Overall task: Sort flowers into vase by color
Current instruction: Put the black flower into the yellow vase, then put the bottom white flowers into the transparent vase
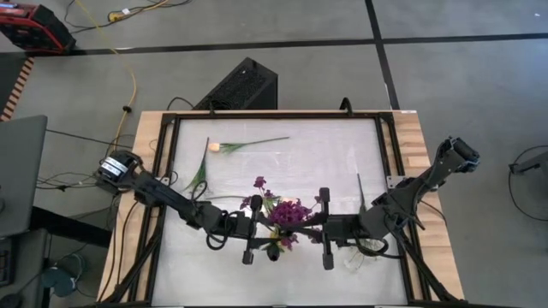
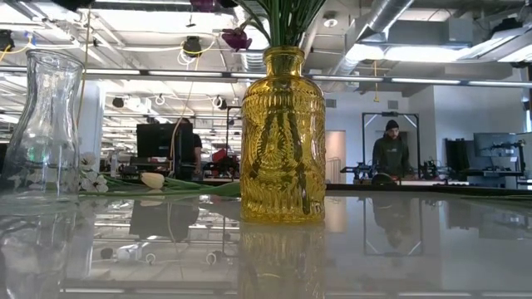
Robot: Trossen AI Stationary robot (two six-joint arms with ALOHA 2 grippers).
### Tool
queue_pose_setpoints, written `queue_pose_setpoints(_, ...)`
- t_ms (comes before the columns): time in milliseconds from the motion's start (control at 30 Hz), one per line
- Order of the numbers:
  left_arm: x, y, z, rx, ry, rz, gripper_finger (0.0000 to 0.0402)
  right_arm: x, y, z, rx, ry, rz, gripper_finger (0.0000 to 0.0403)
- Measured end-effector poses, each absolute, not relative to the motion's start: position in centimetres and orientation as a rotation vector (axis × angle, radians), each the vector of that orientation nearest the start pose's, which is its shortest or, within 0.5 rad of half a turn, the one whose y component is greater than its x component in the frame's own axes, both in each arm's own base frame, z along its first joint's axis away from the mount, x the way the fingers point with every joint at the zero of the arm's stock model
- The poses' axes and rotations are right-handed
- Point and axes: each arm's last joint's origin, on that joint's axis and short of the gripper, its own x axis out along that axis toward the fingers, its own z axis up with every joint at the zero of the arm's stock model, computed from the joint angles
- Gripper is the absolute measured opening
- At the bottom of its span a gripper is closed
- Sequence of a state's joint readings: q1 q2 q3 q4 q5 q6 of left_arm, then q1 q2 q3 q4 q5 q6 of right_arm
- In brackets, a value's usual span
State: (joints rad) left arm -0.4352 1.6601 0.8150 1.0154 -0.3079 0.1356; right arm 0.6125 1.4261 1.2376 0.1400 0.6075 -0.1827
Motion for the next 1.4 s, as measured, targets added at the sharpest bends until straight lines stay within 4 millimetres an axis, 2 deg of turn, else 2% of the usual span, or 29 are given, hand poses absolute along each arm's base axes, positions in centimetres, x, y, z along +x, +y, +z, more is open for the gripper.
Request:
queue_pose_setpoints(233, 30.3, -13.2, 25.4, 0.09, -0.054, -0.112, 0.0142, 27.6, 17.3, 37.3, -0.211, 0.039, 0.009, 0.0022)
queue_pose_setpoints(800, 26.3, -11.3, 28.9, 0.103, 0.089, -0.118, 0.0142, 27.6, 17.3, 37.3, -0.21, 0.037, 0.008, 0.0021)
queue_pose_setpoints(1167, 20.4, -8.5, 32.5, -0.039, 0.164, -0.096, 0.0142, 27.6, 17.3, 37.3, -0.211, 0.04, 0.009, 0.0021)
queue_pose_setpoints(1400, 17.1, -6.4, 32.3, -0.055, 0.287, 0.102, 0.0142, 27.6, 17.3, 37.0, -0.226, 0.065, 0.01, 0.0021)
